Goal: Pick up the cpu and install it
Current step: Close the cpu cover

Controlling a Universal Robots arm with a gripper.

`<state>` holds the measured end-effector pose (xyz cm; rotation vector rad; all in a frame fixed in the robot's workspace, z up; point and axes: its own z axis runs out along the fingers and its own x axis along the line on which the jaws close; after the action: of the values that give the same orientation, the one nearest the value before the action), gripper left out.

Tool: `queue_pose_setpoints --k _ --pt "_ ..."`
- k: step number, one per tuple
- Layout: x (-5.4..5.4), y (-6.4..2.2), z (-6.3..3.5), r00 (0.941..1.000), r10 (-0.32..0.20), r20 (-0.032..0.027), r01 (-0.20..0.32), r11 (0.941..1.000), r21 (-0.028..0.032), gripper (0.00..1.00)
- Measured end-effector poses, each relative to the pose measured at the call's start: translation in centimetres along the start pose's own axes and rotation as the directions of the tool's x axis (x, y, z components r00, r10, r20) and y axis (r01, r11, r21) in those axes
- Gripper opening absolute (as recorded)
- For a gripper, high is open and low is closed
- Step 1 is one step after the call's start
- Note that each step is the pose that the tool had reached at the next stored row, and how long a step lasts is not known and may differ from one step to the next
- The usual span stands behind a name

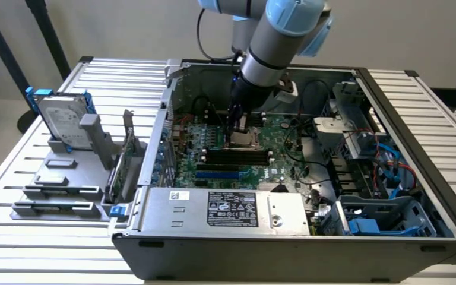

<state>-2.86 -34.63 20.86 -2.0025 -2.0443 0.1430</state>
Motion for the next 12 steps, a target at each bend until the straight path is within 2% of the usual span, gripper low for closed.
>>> queue_pose_setpoints --k 8,12 --pt "0.07 0.24 0.89 1.0 0.002 -0.0005 -0.002 1.0 0.003 0.11" --pt "0.07 0.21 0.9 1.0 0.006 -0.0037 -0.006 0.9999 0.0095 0.11"
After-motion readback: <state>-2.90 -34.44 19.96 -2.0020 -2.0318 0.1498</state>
